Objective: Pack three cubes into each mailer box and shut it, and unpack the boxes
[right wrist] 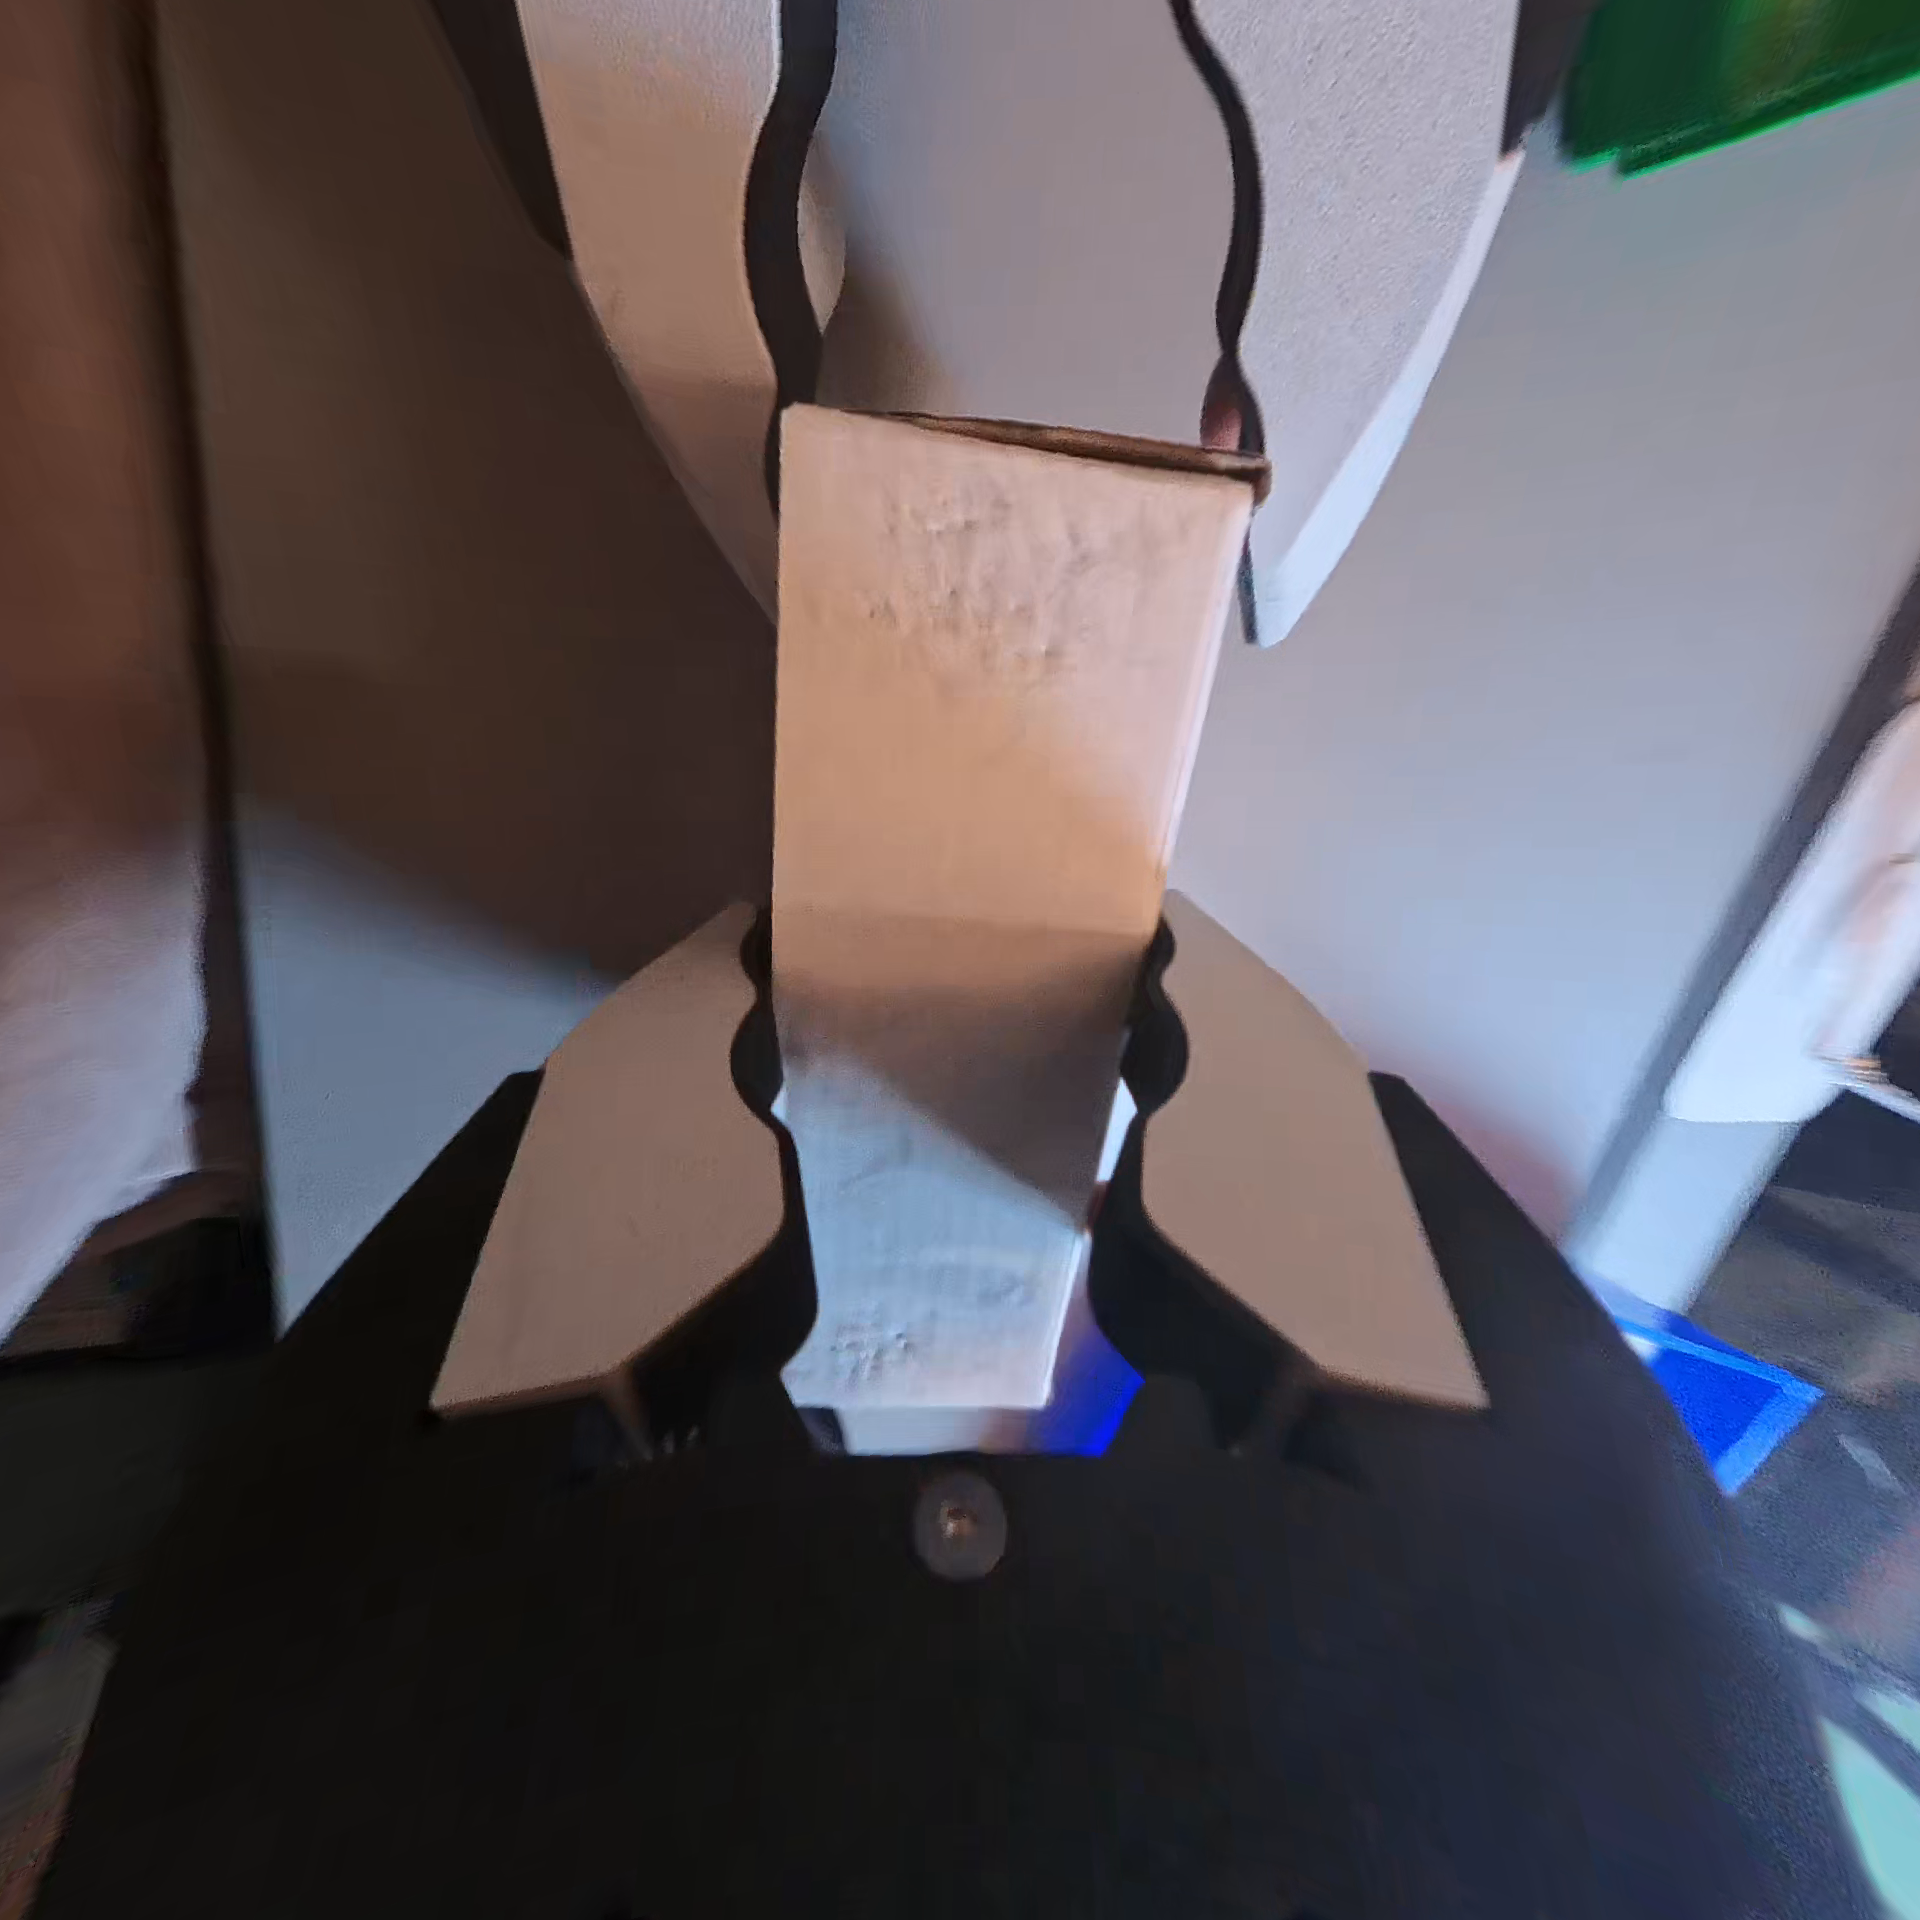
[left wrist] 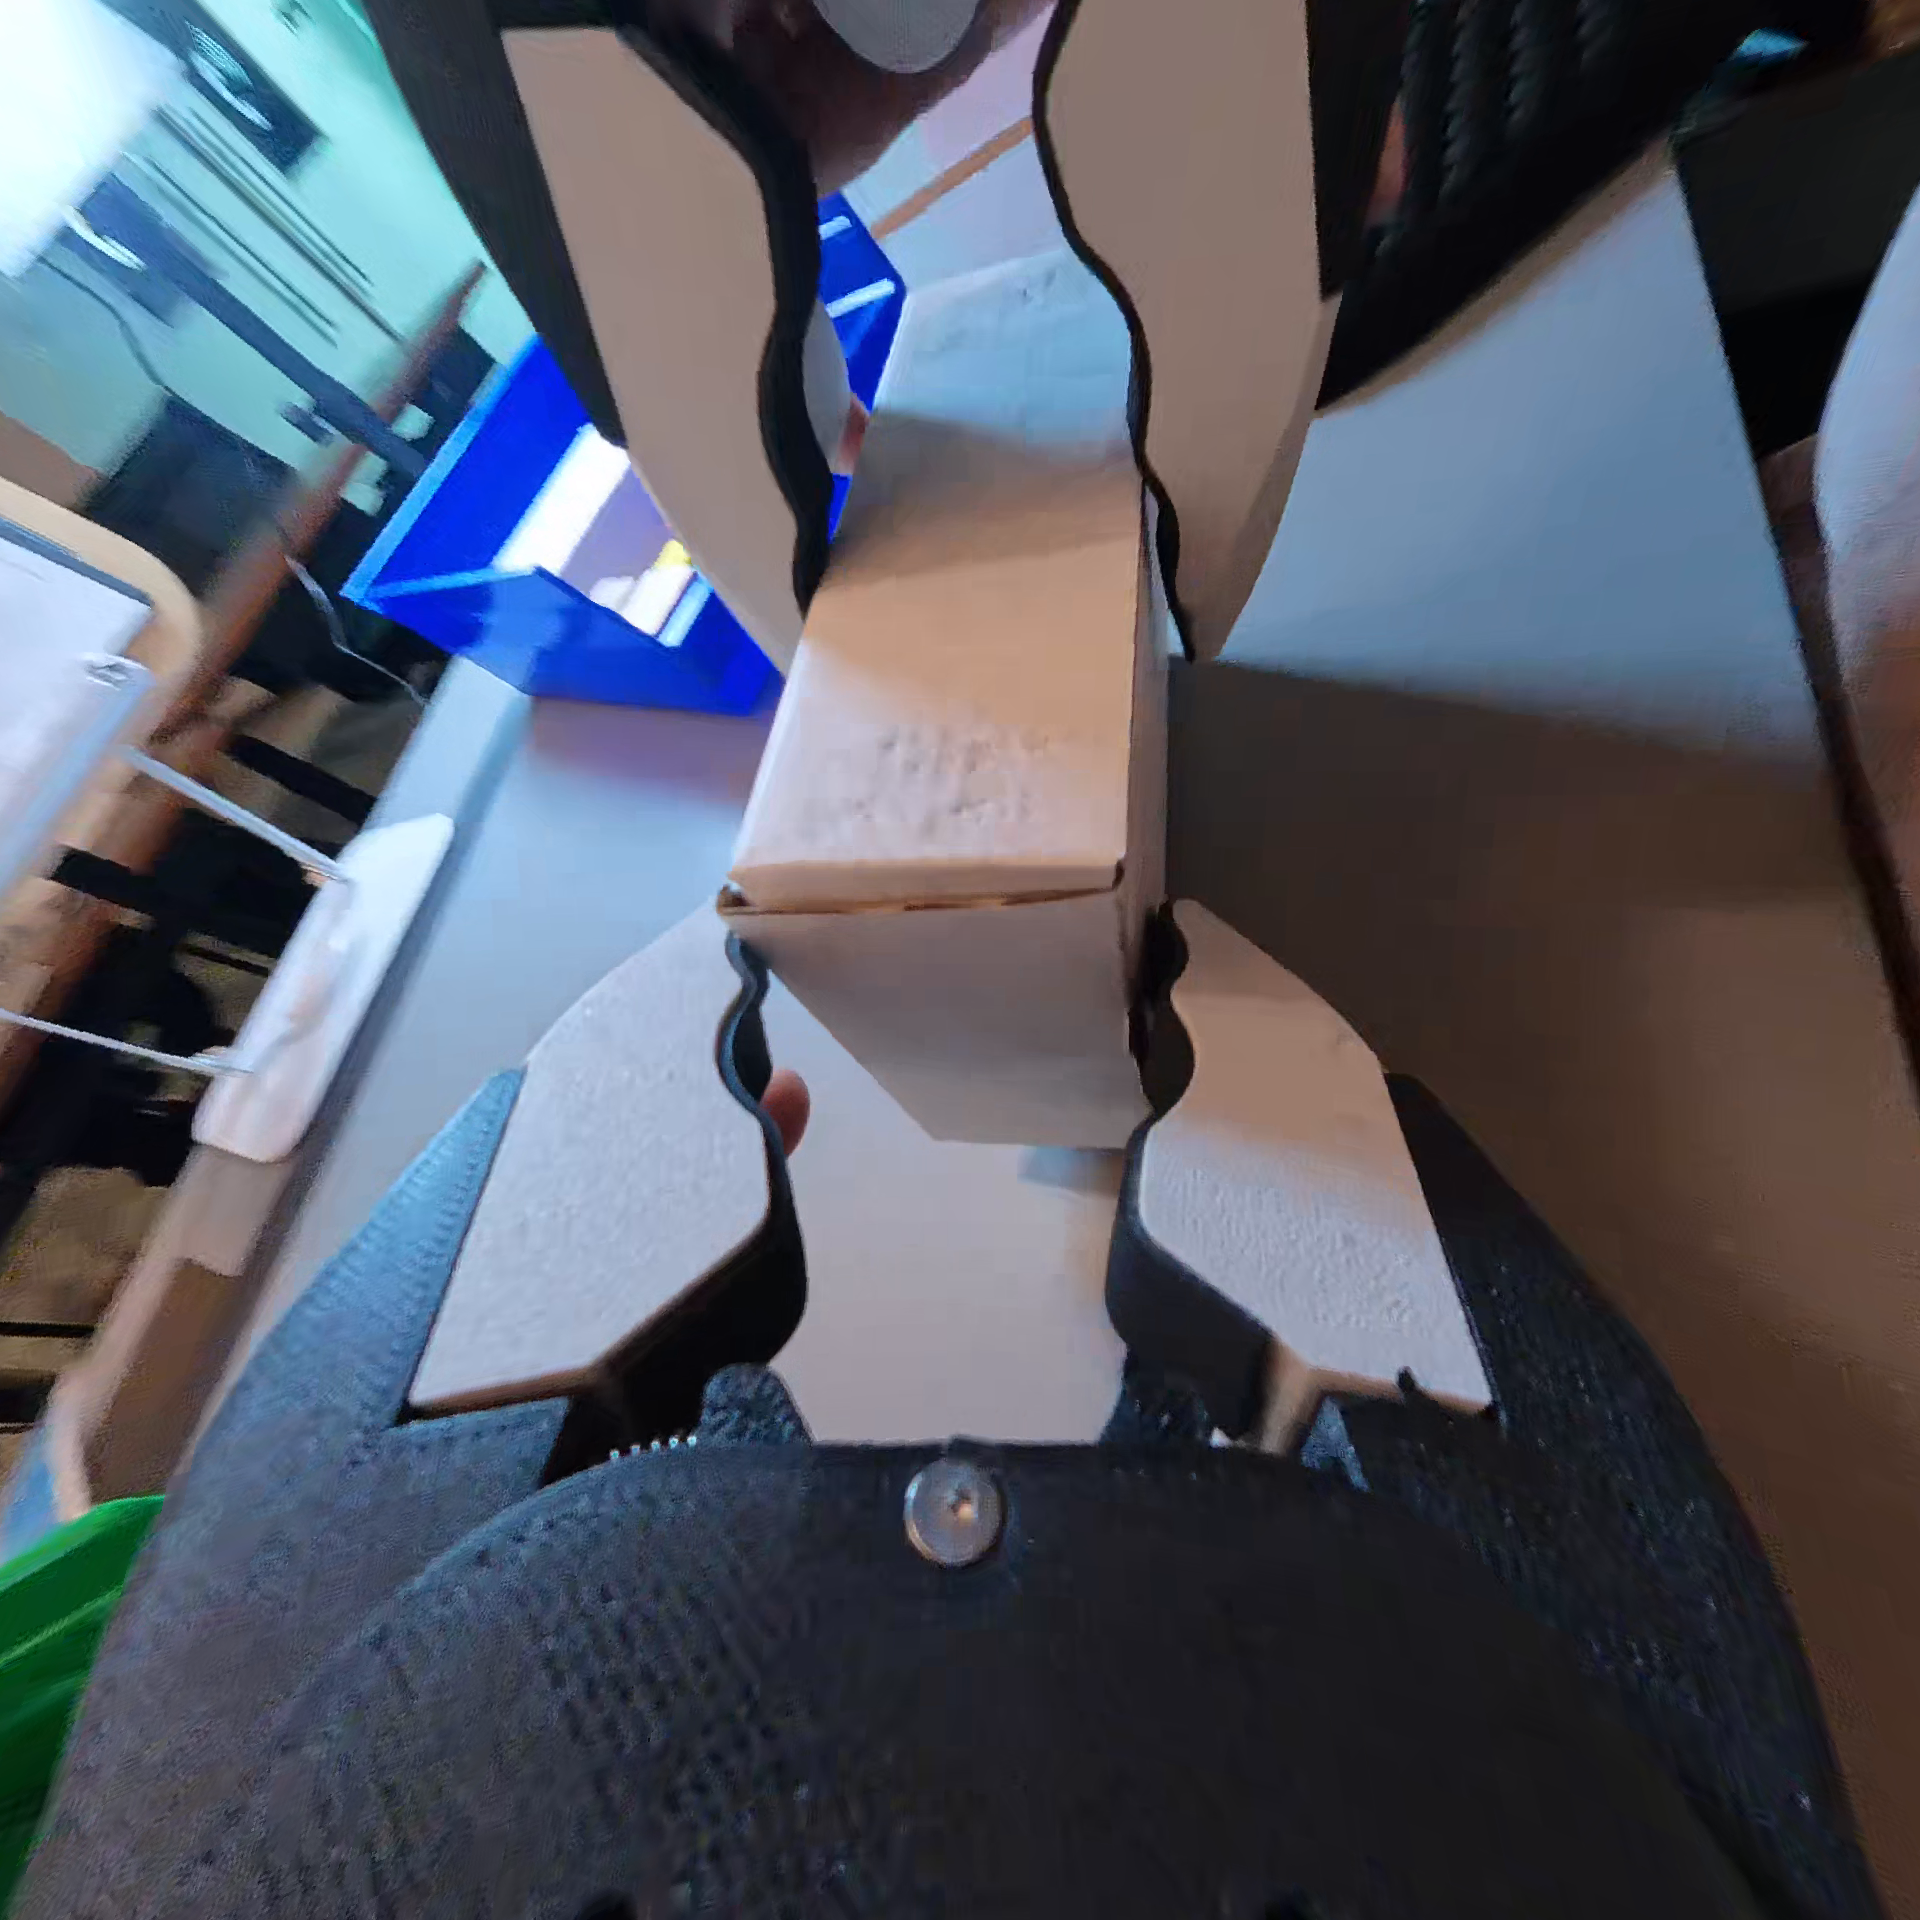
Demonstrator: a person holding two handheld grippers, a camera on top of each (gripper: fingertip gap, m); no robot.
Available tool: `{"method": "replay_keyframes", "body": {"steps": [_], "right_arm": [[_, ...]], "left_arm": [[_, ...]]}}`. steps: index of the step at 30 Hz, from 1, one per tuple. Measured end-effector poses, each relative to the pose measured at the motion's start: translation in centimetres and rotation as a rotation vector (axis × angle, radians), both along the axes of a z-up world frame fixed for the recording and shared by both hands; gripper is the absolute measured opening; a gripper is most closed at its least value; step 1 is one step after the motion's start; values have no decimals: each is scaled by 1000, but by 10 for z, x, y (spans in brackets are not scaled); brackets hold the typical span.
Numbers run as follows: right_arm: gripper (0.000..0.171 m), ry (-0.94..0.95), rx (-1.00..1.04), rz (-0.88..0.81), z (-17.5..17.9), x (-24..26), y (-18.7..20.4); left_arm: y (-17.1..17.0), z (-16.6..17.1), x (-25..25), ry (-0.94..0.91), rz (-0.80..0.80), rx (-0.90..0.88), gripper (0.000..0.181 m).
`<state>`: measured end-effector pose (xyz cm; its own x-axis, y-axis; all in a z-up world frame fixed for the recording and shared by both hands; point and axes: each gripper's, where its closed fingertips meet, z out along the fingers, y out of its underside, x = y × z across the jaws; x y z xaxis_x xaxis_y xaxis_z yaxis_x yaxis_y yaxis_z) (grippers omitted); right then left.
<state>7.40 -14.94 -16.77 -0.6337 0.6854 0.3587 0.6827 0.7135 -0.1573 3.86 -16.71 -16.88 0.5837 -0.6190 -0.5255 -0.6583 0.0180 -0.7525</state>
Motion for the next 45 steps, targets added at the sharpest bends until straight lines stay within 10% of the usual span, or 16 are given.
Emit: {"method": "replay_keyframes", "body": {"steps": [1,6,12,22,28,32,39,45], "right_arm": [[65,33,42,22,6,-1,2],[64,229,240,-27,68,5,38],[64,322,719,-189,145,24,204],[65,196,853,-379,29,39,421],[87,172,562,-426,12,34,422],[71,183,269,-506,18,36,408],[60,312,442,-506,24,26,423],[61,475,158,-461,40,15,318]], "left_arm": [[1,6,-1,-6,3,55,70],[10,26,-30,-253,129,34,75],[22,31,-47,-366,211,76,67],[30,18,-67,-398,290,52,62],[32,15,-75,-382,316,52,63],[36,14,-85,-357,360,56,63],[26,7,-152,1,622,-84,66],[-7,-28,-237,335,833,-351,74]]}}
